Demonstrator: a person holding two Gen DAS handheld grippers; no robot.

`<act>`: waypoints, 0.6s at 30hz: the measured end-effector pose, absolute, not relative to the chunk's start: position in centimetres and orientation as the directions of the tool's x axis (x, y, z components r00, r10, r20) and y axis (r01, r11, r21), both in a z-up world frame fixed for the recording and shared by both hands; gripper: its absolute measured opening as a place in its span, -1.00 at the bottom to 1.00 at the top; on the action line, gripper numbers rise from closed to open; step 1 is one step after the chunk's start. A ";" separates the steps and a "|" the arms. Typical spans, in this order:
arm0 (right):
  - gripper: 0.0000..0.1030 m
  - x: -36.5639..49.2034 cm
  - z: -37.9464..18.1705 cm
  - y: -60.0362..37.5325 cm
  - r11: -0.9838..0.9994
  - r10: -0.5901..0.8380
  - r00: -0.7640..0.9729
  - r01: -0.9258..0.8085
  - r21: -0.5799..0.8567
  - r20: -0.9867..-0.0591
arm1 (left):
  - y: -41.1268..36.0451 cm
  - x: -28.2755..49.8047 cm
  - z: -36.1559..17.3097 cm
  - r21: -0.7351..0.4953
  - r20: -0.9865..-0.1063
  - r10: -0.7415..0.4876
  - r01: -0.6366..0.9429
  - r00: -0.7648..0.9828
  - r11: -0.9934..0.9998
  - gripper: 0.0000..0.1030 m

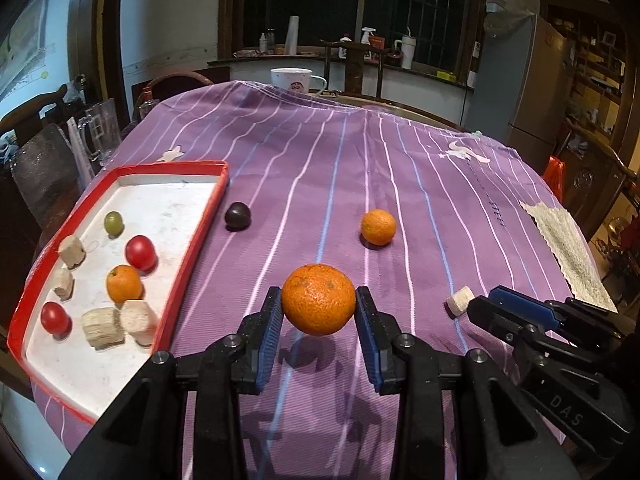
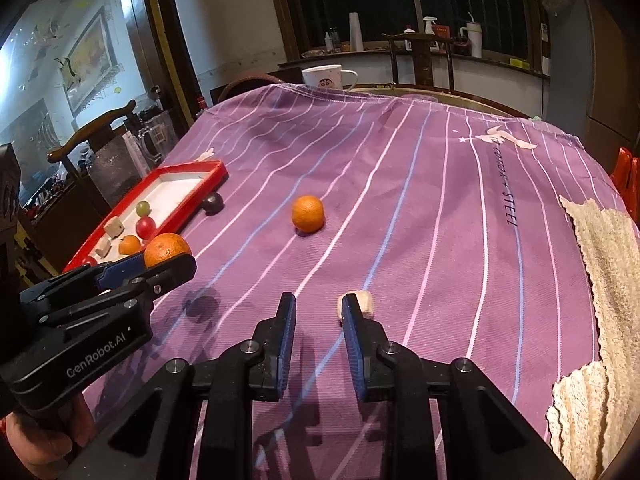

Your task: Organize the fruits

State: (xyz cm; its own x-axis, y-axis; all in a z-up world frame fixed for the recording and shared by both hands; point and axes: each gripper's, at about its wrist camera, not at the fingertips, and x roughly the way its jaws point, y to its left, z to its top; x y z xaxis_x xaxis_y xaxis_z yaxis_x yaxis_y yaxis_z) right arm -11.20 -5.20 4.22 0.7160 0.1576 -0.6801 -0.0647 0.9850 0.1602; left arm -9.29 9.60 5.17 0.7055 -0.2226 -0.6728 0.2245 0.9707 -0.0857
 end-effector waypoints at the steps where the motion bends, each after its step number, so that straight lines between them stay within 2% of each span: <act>1: -0.49 -11.3 4.4 -5.0 0.984 0.162 0.717 -0.070 0.161 -0.678 | 9.9 -9.4 5.3 -0.086 -0.670 -0.219 0.219 0.710 0.972 -0.32; 18: -0.49 -11.8 6.2 -0.5 0.971 0.237 0.713 -0.164 0.172 -0.660 | 15.8 -10.2 5.5 -0.113 -0.645 -0.163 0.118 0.747 0.987 -0.32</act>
